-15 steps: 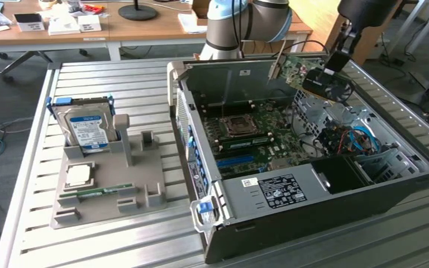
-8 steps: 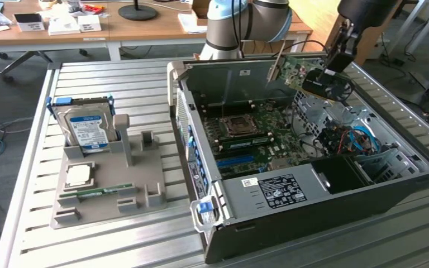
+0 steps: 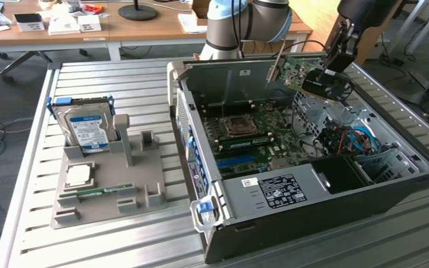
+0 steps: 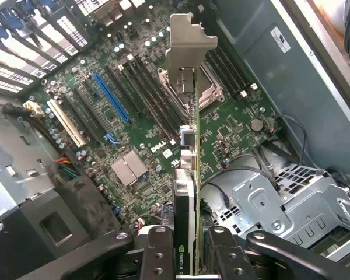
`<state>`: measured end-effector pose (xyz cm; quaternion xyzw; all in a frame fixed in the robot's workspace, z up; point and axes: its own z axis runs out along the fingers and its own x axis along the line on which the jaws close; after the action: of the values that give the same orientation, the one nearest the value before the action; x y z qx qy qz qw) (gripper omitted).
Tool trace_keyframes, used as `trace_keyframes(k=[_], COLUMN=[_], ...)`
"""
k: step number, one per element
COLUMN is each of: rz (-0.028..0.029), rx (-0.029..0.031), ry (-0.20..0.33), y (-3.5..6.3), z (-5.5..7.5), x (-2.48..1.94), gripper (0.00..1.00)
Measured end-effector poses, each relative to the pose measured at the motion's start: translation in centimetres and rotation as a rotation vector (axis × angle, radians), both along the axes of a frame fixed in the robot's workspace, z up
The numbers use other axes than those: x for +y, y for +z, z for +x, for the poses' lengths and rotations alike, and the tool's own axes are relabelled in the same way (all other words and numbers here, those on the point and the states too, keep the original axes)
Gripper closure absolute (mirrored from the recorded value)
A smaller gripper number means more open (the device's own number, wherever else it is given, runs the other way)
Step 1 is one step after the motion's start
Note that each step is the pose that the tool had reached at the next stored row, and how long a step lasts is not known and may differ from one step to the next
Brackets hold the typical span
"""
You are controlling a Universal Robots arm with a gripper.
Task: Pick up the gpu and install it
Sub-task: 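Insert the gpu into the slot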
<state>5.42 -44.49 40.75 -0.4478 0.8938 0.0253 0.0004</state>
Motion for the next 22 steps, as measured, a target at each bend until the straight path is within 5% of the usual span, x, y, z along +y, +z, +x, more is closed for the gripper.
trace_keyframes(k=[12, 22], rz=[0.0000, 0.0000], rx=[0.0000, 0.0000], ry=[0.016, 0.199], y=[0.00, -0.07], z=[-0.01, 0.00], x=[0.00, 0.00], gripper=[0.73, 0.73])
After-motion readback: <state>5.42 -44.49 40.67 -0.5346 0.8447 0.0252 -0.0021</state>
